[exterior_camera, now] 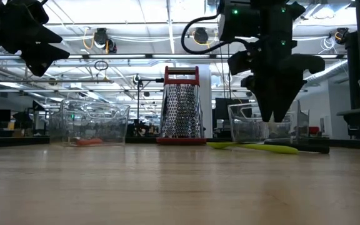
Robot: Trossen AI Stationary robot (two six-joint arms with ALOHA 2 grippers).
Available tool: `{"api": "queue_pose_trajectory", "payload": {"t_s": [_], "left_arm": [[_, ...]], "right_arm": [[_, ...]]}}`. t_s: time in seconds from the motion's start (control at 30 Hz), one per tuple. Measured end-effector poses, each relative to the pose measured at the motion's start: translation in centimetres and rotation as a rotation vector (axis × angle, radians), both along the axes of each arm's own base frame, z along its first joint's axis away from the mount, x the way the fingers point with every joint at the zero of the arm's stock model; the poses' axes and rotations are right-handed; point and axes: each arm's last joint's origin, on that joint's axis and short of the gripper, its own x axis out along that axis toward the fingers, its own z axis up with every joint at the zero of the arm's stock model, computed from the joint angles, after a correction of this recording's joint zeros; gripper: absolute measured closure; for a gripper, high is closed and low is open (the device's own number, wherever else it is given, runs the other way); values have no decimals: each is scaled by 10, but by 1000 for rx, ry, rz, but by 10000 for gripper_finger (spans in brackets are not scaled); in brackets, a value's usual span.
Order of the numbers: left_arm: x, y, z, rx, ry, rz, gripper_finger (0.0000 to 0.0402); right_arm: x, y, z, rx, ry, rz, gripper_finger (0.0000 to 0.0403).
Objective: Pick & Place Kitchen Items
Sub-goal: Put the black kitchen knife into the top right transparent bin
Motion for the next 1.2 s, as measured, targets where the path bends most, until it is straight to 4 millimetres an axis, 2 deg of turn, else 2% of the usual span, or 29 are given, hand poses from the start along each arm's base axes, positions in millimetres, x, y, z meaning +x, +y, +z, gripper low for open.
{"api": "queue_pose_trajectory", "payload": {"t_s": [0.17,0.43,0.57,0.7,0.93,1.2], "left_arm": [[0,0,0,2,0,0,224],[0,0,0,-3,0,-7,224],[0,0,0,-5,1,-10,224],[0,-1,0,-4,3,-20,224],[0,-1,-1,4,10,-22,224],[0,-1,-1,4,9,-21,224]], "right_arm": [[4,-1,-4,-25,3,47,222],[12,-2,-35,-54,114,92,222],[11,-4,-42,-97,179,88,222],[8,-3,-40,-96,196,88,222],[14,-2,-18,-127,121,90,222],[15,-11,-24,-179,139,121,222]]}}
